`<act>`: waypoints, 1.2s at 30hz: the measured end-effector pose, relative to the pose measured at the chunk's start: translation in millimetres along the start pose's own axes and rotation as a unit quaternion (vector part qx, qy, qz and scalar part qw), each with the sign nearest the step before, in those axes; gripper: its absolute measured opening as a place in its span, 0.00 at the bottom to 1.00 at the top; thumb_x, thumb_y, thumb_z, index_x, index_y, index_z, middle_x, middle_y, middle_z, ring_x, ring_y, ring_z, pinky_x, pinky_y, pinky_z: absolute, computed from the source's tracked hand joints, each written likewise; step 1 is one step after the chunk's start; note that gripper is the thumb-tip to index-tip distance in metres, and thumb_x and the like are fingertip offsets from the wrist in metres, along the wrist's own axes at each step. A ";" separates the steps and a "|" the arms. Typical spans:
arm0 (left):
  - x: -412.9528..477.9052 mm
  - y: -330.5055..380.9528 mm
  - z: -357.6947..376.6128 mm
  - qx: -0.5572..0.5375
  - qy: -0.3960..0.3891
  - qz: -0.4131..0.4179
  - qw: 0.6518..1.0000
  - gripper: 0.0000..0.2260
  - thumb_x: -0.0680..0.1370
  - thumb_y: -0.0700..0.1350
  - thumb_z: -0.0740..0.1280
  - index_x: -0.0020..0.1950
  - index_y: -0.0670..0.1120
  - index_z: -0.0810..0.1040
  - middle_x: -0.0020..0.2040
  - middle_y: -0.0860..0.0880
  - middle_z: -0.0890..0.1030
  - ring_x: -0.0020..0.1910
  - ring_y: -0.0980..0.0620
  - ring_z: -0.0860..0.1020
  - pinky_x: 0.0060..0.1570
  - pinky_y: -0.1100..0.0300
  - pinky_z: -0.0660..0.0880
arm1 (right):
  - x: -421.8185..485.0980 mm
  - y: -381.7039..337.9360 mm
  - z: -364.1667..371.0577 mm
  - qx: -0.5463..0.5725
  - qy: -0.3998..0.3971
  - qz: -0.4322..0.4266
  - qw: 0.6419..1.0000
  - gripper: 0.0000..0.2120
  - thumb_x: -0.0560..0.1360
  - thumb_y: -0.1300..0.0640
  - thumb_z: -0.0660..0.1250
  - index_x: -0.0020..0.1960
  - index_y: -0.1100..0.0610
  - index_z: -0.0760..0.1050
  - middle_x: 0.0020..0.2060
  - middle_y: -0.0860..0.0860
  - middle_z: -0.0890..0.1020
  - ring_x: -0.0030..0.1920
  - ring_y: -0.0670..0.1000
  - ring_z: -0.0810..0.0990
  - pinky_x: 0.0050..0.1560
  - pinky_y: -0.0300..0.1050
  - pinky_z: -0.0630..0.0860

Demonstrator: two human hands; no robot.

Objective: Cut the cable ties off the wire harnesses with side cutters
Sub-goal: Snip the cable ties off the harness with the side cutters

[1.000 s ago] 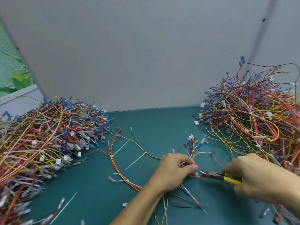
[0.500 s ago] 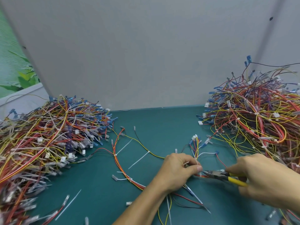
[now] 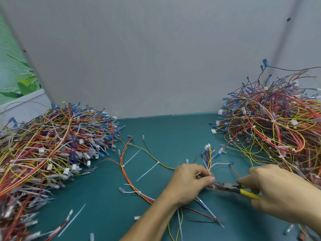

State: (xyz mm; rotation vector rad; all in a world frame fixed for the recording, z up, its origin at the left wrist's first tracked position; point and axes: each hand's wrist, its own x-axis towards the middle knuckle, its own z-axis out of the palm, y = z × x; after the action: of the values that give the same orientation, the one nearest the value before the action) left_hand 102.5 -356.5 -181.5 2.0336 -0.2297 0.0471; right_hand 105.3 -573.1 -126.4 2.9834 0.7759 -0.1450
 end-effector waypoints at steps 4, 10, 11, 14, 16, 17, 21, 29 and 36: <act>-0.3 -0.3 0.3 -0.002 0.000 0.000 1.000 0.04 0.74 0.43 0.71 0.45 0.43 0.84 0.26 0.67 0.76 0.28 0.68 0.72 0.33 0.77 0.63 | -0.4 -2.6 -0.3 -0.001 -0.013 -0.001 1.000 0.07 0.63 0.44 0.56 0.40 0.42 0.68 0.40 0.46 0.73 0.45 0.48 0.75 0.43 0.48 0.76; -0.1 -1.0 1.0 -0.005 -0.001 -0.004 1.000 0.04 0.74 0.43 0.71 0.45 0.44 0.84 0.27 0.67 0.76 0.29 0.68 0.72 0.33 0.77 0.63 | 0.2 -2.8 -0.3 -0.012 -0.021 -0.002 1.000 0.06 0.63 0.44 0.55 0.38 0.43 0.66 0.41 0.46 0.73 0.46 0.49 0.76 0.43 0.47 0.76; -0.2 -1.0 1.1 -0.005 -0.001 -0.005 1.000 0.04 0.74 0.43 0.71 0.45 0.44 0.84 0.26 0.67 0.76 0.28 0.68 0.72 0.33 0.77 0.63 | 0.9 -3.4 -0.1 -0.014 -0.020 -0.003 1.000 0.06 0.63 0.45 0.56 0.39 0.42 0.66 0.41 0.46 0.73 0.46 0.49 0.75 0.42 0.46 0.76; -0.3 -1.3 0.7 -0.003 0.000 -0.003 1.000 0.04 0.74 0.44 0.72 0.45 0.45 0.84 0.27 0.66 0.76 0.28 0.67 0.71 0.33 0.76 0.63 | 2.4 -5.4 0.0 -0.020 -0.018 -0.009 1.000 0.07 0.64 0.45 0.57 0.42 0.43 0.68 0.41 0.45 0.72 0.47 0.49 0.75 0.42 0.46 0.74; -0.4 -1.1 0.6 -0.006 0.000 -0.003 1.000 0.04 0.74 0.44 0.72 0.45 0.44 0.84 0.27 0.66 0.76 0.28 0.67 0.71 0.33 0.76 0.63 | 3.1 -6.0 -0.3 -0.024 -0.018 -0.012 0.999 0.07 0.65 0.45 0.58 0.43 0.43 0.68 0.41 0.46 0.72 0.47 0.49 0.75 0.42 0.46 0.75; -0.7 -0.9 0.6 -0.006 0.000 -0.003 1.000 0.04 0.74 0.44 0.72 0.45 0.44 0.84 0.27 0.66 0.76 0.28 0.67 0.72 0.33 0.76 0.63 | 3.5 -6.6 -0.5 -0.026 -0.018 -0.013 0.999 0.07 0.65 0.45 0.58 0.42 0.44 0.68 0.41 0.46 0.72 0.47 0.49 0.75 0.43 0.46 0.75; -1.2 -0.2 0.4 -0.009 0.001 -0.011 1.000 0.03 0.74 0.44 0.72 0.44 0.45 0.85 0.27 0.66 0.76 0.29 0.67 0.72 0.34 0.76 0.64 | 5.0 -10.1 0.6 -0.038 -0.018 -0.008 0.999 0.04 0.66 0.47 0.59 0.36 0.46 0.66 0.40 0.47 0.73 0.46 0.50 0.75 0.41 0.47 0.74; -1.7 -1.8 1.7 -0.046 0.007 -0.031 0.998 0.05 0.74 0.51 0.70 0.41 0.52 0.81 0.32 0.52 0.75 0.32 0.57 0.69 0.36 0.61 0.67 | 6.3 -11.3 1.7 -0.047 -0.022 -0.006 0.999 0.04 0.65 0.48 0.59 0.36 0.48 0.66 0.39 0.49 0.74 0.44 0.53 0.76 0.40 0.48 0.74; -3.4 -1.0 -0.9 -0.088 -0.004 -0.039 0.995 0.08 0.75 0.48 0.68 0.38 0.46 0.81 0.30 0.55 0.73 0.31 0.57 0.67 0.35 0.63 0.65 | 4.4 -16.1 -0.2 -0.031 -0.001 -0.009 0.999 0.06 0.69 0.48 0.60 0.41 0.50 0.68 0.33 0.50 0.70 0.41 0.55 0.74 0.38 0.45 0.72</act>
State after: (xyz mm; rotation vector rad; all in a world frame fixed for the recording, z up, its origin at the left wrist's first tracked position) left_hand 99.3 -354.8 -182.5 1.8654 -0.1541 -0.0278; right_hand 101.3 -557.0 -127.1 2.9181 0.7906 -0.1226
